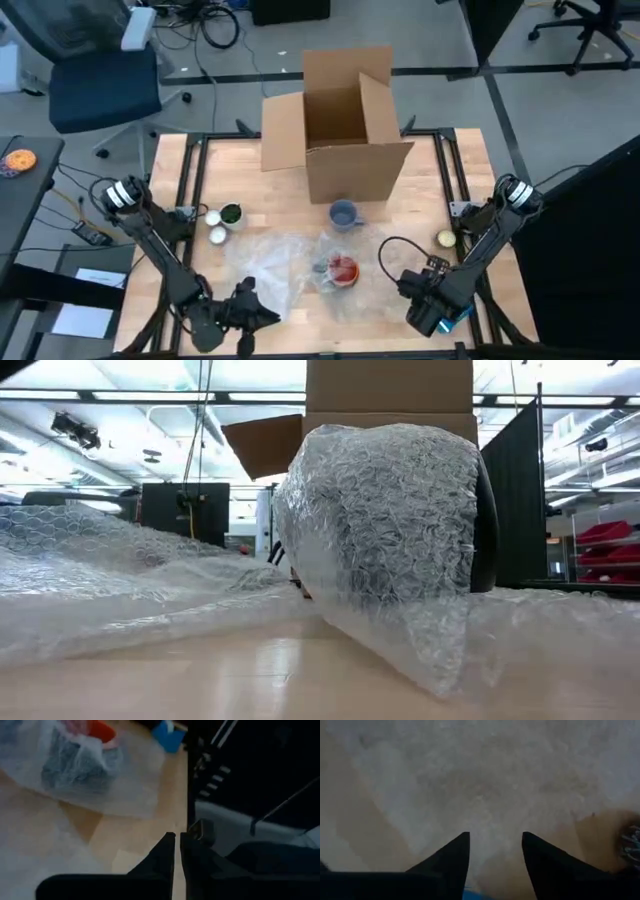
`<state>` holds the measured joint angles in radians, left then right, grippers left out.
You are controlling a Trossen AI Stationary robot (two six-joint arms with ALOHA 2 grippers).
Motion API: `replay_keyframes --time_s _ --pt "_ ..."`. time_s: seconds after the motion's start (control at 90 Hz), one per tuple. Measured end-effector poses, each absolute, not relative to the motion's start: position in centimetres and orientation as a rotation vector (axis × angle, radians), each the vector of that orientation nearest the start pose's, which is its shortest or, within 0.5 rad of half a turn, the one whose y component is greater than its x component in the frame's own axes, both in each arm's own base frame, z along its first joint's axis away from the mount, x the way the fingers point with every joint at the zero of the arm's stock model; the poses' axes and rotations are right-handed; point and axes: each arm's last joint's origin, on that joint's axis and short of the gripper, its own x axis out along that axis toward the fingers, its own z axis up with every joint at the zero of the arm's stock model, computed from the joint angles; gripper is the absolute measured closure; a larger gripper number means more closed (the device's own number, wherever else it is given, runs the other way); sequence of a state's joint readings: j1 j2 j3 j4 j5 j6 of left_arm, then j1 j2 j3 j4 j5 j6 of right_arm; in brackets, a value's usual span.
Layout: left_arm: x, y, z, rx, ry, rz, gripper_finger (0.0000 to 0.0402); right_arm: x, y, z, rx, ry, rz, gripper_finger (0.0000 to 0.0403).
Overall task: Wrap mug
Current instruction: Wrap the black mug with the top bubble wrap
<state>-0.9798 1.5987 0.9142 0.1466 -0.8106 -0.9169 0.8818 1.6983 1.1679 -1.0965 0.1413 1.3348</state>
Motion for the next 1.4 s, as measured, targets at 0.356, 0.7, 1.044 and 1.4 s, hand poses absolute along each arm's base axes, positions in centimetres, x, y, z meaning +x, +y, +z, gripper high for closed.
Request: replay_keyframes --time_s 0.356,0.7,1.044,1.4 --pt "21.6 -28.2 17.8 -0.533 0.331 0.001 0.0387 18.1 21.3 15.9 0.293 1.404 -0.419 0.0258" --pt "23.9 -26.5 16.2 -0.358 0.289 0.151 0.0387 17.7 20.6 13.6 0.301 1.351 -0.375 0.0322" --pt "28.3 -23.4 17.2 -0.255 0.321 0.114 0.0387 20.0 20.9 15.8 0.149 1.213 -0.301 0.0399" --pt "33.1 -21.0 23.1 -0.004 0.470 0.127 0.0387 21.3 22.0 21.9 0.092 1.057 -0.165 0.0403"
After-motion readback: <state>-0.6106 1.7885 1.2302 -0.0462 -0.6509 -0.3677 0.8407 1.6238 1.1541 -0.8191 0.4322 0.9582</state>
